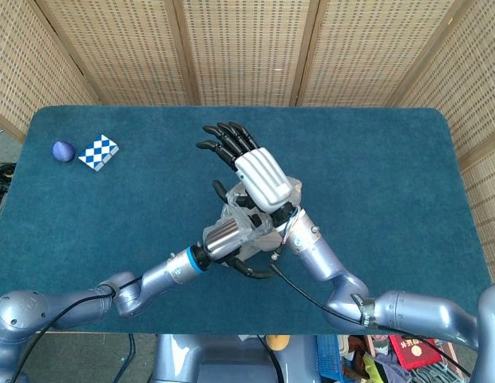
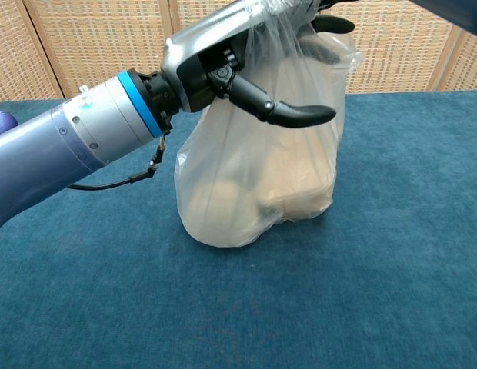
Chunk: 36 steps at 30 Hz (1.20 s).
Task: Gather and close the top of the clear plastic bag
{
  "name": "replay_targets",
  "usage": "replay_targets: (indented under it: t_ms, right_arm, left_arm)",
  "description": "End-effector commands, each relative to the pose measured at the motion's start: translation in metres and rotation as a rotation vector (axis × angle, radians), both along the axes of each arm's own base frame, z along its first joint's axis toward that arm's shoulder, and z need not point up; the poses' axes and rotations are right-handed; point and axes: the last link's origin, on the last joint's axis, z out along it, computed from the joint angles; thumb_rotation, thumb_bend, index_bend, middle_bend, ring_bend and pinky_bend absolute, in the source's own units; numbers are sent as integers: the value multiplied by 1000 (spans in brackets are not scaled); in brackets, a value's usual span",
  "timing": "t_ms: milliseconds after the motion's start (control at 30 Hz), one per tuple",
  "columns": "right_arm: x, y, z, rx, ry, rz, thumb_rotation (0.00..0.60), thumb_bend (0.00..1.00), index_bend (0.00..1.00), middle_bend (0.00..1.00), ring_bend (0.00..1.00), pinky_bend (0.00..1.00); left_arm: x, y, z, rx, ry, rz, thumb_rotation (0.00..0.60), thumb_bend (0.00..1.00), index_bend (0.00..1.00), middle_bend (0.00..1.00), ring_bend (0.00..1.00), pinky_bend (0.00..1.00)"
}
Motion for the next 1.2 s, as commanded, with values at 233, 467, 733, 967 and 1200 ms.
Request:
replay_targets:
  t_ms: [233, 467, 733, 967, 1200]
  right_arm:
    - [0, -1, 0, 12, 0, -4, 600, 561, 178, 110, 0, 0]
    - [3, 2, 3, 19, 12, 17, 600, 561, 178, 115, 0, 0]
    - [4, 1, 2, 37, 34, 21, 600, 560, 178, 116, 0, 0]
    - [11, 7, -2, 95, 85, 62, 600, 562, 178, 115, 0, 0]
    - [14, 11, -2, 136, 112, 79, 600, 559, 177, 115, 0, 14]
  left_arm:
    - [-8, 5, -5, 165, 33, -54, 590, 252, 0, 0, 46, 86]
    - [-5, 13, -6, 283, 61, -98, 575, 240, 0, 0, 32, 61]
    - [-4, 16, -7, 365, 84, -142, 568, 239, 0, 0, 21, 50]
    - [6, 23, -6, 384, 107, -153, 564, 241, 0, 0, 20, 50]
    - [10, 28, -6, 408, 130, -152, 569, 240, 0, 0, 20, 49]
